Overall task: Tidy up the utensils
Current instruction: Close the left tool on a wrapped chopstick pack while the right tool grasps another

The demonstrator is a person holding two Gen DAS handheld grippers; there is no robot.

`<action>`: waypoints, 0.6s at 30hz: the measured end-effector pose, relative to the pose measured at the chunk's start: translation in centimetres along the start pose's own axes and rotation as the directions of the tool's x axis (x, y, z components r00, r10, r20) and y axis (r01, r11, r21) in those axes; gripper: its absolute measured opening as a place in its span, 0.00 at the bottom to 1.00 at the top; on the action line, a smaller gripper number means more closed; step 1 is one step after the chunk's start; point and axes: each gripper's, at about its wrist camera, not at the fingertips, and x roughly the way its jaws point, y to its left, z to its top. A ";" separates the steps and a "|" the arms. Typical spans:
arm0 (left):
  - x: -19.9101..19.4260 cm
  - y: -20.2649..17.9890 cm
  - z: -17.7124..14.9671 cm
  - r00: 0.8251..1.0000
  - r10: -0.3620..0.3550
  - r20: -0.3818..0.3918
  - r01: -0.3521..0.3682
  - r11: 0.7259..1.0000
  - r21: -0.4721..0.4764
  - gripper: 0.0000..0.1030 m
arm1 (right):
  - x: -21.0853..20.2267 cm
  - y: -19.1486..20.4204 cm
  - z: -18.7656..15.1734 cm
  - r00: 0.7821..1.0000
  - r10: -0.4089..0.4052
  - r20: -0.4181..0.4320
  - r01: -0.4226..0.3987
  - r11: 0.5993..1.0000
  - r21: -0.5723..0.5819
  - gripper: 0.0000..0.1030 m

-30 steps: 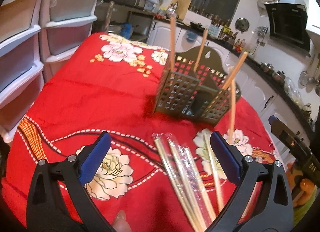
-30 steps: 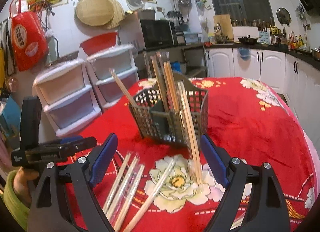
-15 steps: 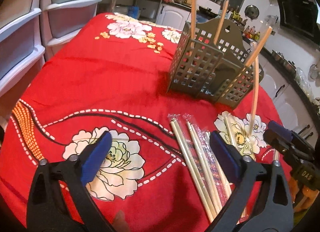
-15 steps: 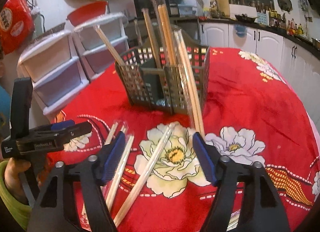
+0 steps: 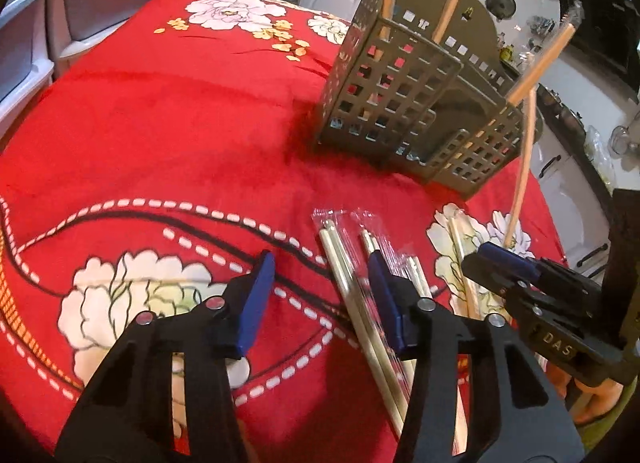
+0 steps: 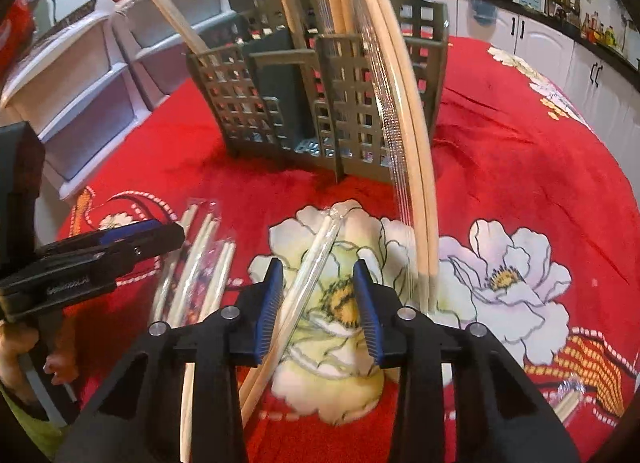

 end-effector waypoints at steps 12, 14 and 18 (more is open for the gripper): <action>1.5 -0.3 1.5 0.999 0.032 -0.004 -0.032 0.999 0.008 0.24 | 2.2 0.5 1.6 0.999 0.026 -0.032 -0.025 0.999 0.021 0.16; 1.7 -0.3 1.6 1.000 0.029 0.001 -0.029 1.000 0.006 0.18 | 2.0 0.2 1.6 0.998 0.059 -0.022 -0.058 0.997 0.045 0.12; 1.6 0.3 1.6 1.000 0.002 0.005 -0.002 1.000 -0.019 0.08 | 1.0 -0.1 1.7 0.992 0.122 0.014 -0.123 0.988 0.088 0.09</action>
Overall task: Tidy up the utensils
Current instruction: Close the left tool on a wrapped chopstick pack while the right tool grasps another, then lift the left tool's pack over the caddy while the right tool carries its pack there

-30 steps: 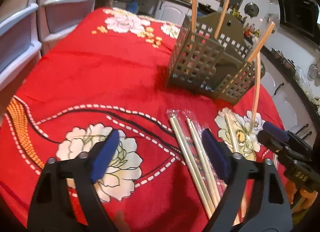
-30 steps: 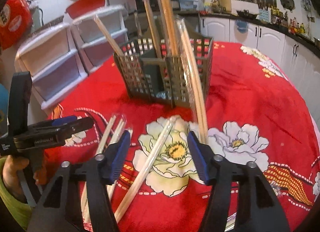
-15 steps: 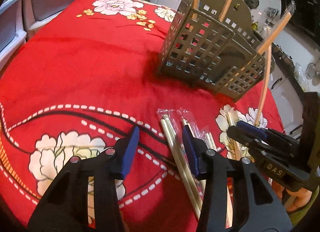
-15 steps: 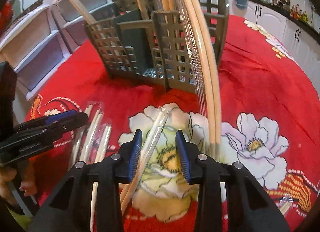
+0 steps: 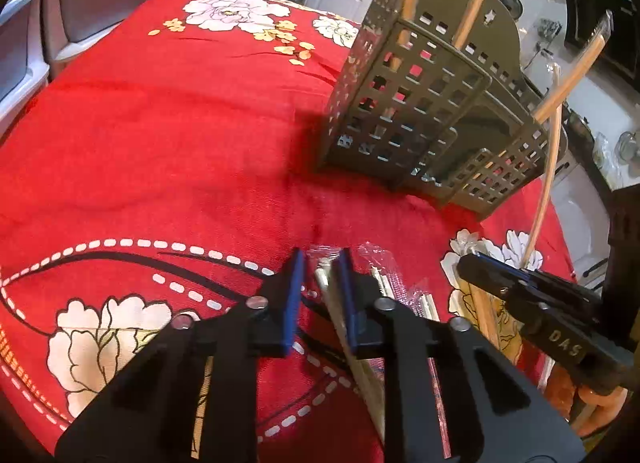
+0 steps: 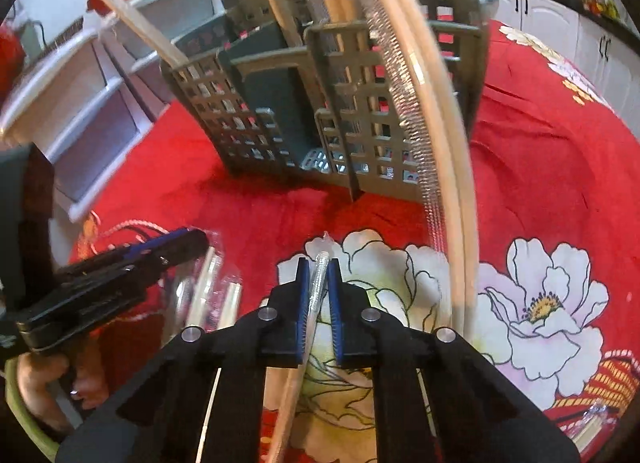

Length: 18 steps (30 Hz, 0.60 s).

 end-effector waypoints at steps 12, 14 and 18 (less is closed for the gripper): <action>-4.4 -1.0 -0.3 0.991 -0.067 0.114 0.069 0.998 -0.012 0.02 | -6.6 0.3 -0.1 0.980 0.106 0.171 -0.110 0.994 0.014 0.07; -5.5 -1.4 -0.2 0.987 -0.076 0.143 0.078 0.997 -0.006 0.02 | -8.3 0.1 -0.2 0.970 0.111 0.216 -0.116 0.993 0.008 0.07; -8.2 -2.5 0.0 0.974 -0.097 0.206 0.096 0.995 0.013 0.02 | -10.9 -0.1 -0.5 0.950 0.112 0.292 -0.118 0.993 0.004 0.07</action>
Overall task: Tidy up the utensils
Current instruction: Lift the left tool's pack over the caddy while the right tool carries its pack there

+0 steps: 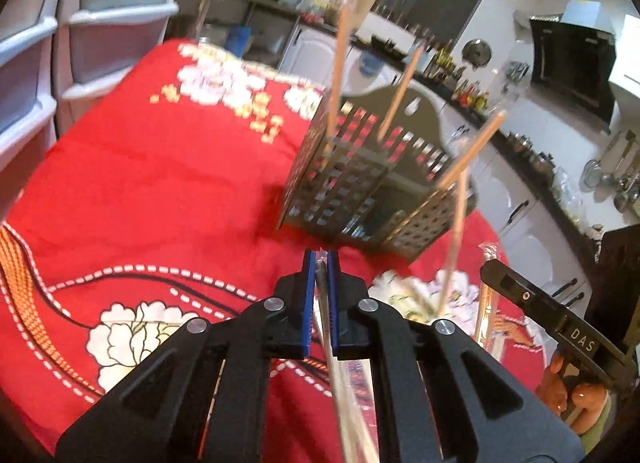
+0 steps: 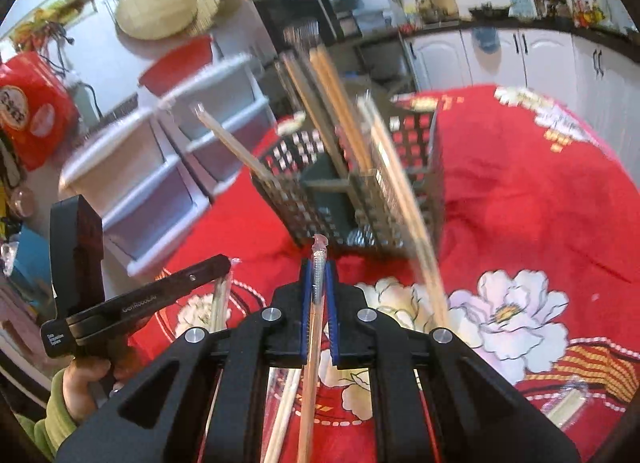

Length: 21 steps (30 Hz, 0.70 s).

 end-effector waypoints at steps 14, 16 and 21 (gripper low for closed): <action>-4.8 -3.9 2.1 0.989 -0.073 0.130 0.067 0.997 0.045 0.01 | -6.1 -0.5 1.0 0.987 0.013 0.159 -0.012 1.000 -0.006 0.07; -5.0 -4.1 2.3 0.988 -0.075 0.135 0.069 0.997 0.045 0.01 | -6.7 -0.7 1.0 0.985 0.013 0.172 -0.013 1.000 -0.001 0.07; -5.4 -4.7 2.8 0.985 -0.083 0.152 0.076 0.996 0.048 0.01 | -8.0 -1.1 1.2 0.977 0.004 0.214 -0.006 1.000 0.007 0.06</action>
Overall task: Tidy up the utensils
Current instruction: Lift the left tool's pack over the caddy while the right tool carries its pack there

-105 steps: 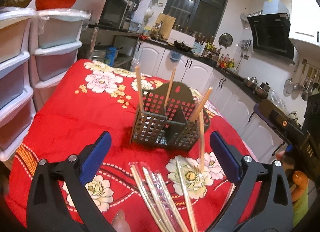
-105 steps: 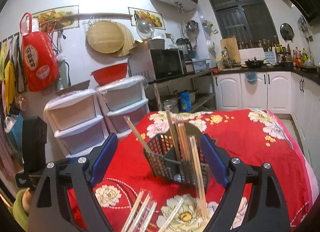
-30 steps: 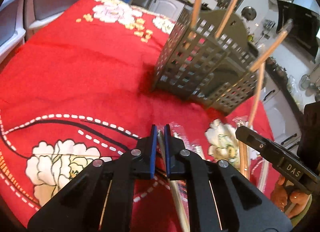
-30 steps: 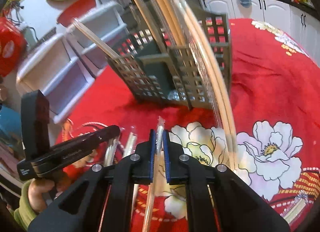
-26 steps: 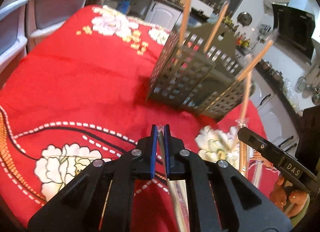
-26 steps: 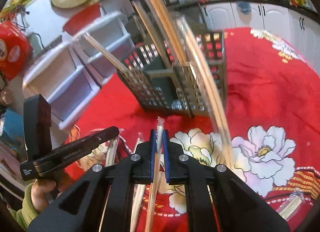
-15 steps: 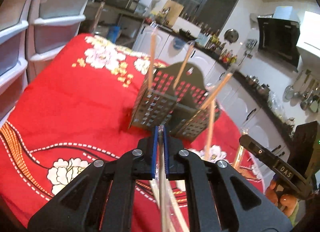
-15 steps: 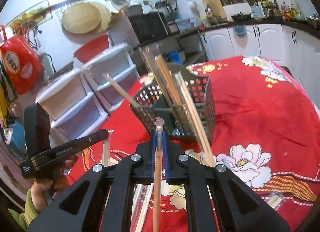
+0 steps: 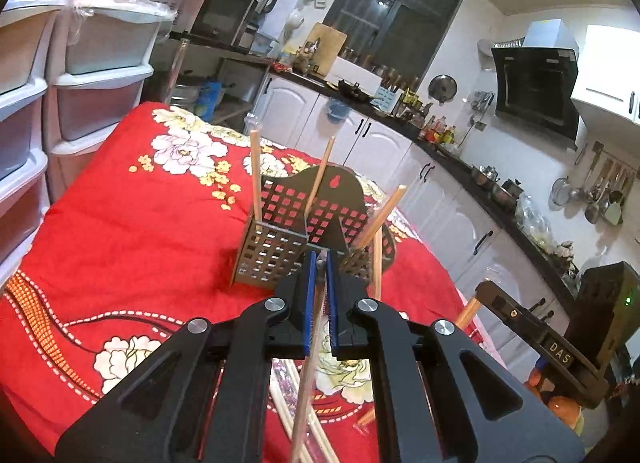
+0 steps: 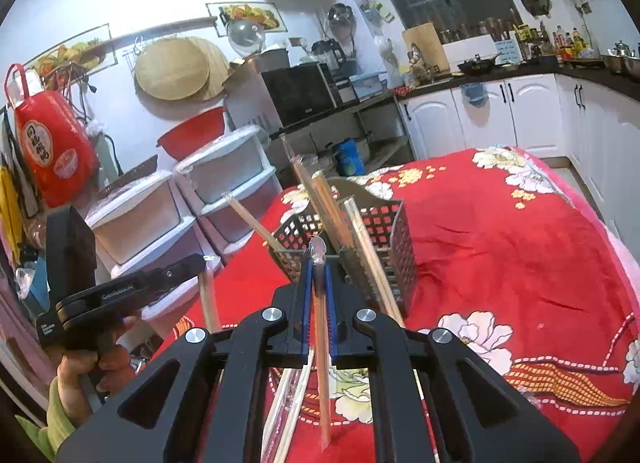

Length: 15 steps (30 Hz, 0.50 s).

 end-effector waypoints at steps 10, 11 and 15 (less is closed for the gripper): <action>-0.6 -0.7 1.6 0.999 -0.010 0.046 0.009 1.000 0.002 0.01 | -3.0 -1.1 1.8 0.994 -0.019 0.106 0.016 1.000 0.024 0.06; -0.7 -0.8 1.7 0.999 -0.011 0.049 0.011 1.000 0.003 0.01 | -3.2 -1.2 2.0 0.993 -0.020 0.116 0.017 1.000 0.025 0.06; -1.0 -1.4 2.4 0.997 -0.024 0.068 0.024 1.000 0.008 0.01 | -3.8 -1.5 2.6 0.989 -0.028 0.144 0.024 0.999 0.030 0.06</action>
